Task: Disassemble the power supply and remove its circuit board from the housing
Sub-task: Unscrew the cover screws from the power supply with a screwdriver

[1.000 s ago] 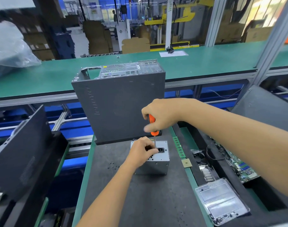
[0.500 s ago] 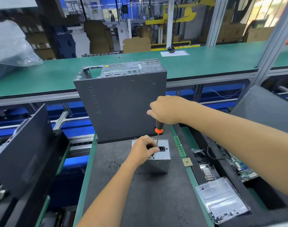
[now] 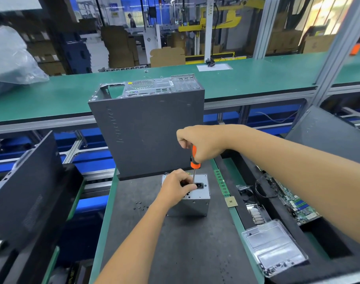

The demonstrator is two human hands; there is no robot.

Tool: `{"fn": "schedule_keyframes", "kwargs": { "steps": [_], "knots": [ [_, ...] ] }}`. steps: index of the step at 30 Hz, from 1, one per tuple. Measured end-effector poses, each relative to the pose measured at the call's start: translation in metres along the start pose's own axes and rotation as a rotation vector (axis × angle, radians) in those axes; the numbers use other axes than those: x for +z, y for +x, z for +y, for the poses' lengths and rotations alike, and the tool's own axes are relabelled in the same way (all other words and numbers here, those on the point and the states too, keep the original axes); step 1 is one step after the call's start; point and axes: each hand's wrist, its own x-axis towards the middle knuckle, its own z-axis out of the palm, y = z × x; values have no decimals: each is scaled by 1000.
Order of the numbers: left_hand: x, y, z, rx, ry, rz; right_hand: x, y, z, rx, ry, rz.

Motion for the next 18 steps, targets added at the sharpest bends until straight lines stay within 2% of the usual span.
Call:
{"fn": "schedule_keyframes", "kwargs": {
  "steps": [5,11,13,14,16,17,18],
  "knots": [
    [3,-1,-1,-11,-5,3,10,5,2,190,-286,161],
    [1,0,-3,-15,15,5,-5,0,2,-44,-9,39],
    [1,1,-3,-19,19,-3,-3,1,1,-10,-11,53],
    [2,1,-3,-20,17,-7,-1,1,0,54,-76,53],
    [3,1,-1,-17,10,-10,1,4,-2,131,-355,59],
    [3,1,-1,-16,10,-9,2,7,-2,103,-419,67],
    [2,1,-1,-16,13,-9,2,7,-3,71,-362,77]
  ]
}}
